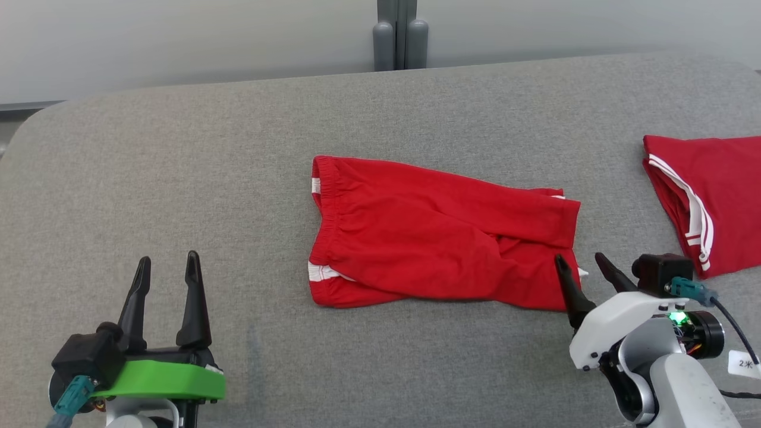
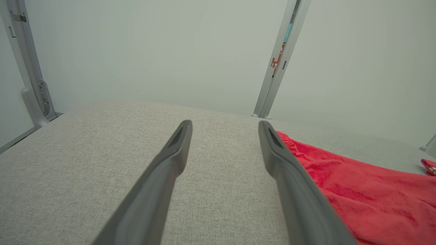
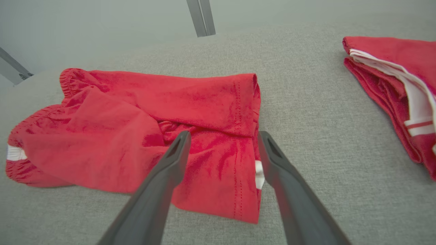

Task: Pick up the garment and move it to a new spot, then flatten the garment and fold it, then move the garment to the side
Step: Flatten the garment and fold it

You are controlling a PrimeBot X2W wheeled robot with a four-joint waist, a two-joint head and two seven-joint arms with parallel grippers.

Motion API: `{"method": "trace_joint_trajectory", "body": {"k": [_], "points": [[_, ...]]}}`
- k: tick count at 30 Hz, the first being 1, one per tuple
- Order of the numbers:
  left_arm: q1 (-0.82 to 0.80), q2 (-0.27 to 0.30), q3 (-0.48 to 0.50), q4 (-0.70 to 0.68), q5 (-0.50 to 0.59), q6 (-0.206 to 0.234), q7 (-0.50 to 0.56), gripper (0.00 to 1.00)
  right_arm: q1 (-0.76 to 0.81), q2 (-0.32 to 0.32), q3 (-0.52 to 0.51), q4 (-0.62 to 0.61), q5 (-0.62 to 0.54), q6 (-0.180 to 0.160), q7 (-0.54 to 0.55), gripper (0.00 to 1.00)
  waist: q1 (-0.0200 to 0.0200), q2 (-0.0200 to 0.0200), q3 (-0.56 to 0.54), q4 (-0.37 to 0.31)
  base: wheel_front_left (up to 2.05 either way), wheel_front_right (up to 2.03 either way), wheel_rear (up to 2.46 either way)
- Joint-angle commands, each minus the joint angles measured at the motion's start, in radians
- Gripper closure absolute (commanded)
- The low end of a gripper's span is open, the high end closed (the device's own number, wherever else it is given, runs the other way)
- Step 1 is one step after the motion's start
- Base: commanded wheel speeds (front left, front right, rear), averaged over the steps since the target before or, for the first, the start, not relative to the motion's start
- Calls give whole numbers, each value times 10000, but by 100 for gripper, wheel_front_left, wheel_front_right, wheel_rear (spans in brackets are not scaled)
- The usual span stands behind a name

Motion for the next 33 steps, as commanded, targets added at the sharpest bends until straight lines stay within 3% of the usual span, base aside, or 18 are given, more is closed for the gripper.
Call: {"method": "trace_joint_trajectory", "body": {"k": [1, 7, 13, 22, 33], "points": [[-1, -49, 74, 61, 85, -75, -26, 0, -192, 18, -182, 69, 10, -16, 493, 0, 0, 0, 59, 29, 0, 0, 0], [-261, -192, 96, 221, 176, -197, -26, 0, -386, 215, -858, 156, -163, -14, 2374, 0, 0, 0, 224, 138, 0, 0, 0], [-379, -248, 52, 274, 243, -223, -26, 0, -218, 357, -1041, 107, 114, -14, 3502, 0, 0, 0, 347, 255, 0, 0, 0], [-472, -146, -49, 243, 88, -229, -27, 0, -45, 395, -791, -119, 488, -14, 3737, 0, 0, 0, 495, 287, 0, 0, 0], [-580, -94, -152, 261, 12, -231, -27, 0, -544, 399, -813, 294, 522, -14, 3244, 0, 0, 0, 686, 321, 0, 0, 0]]}}
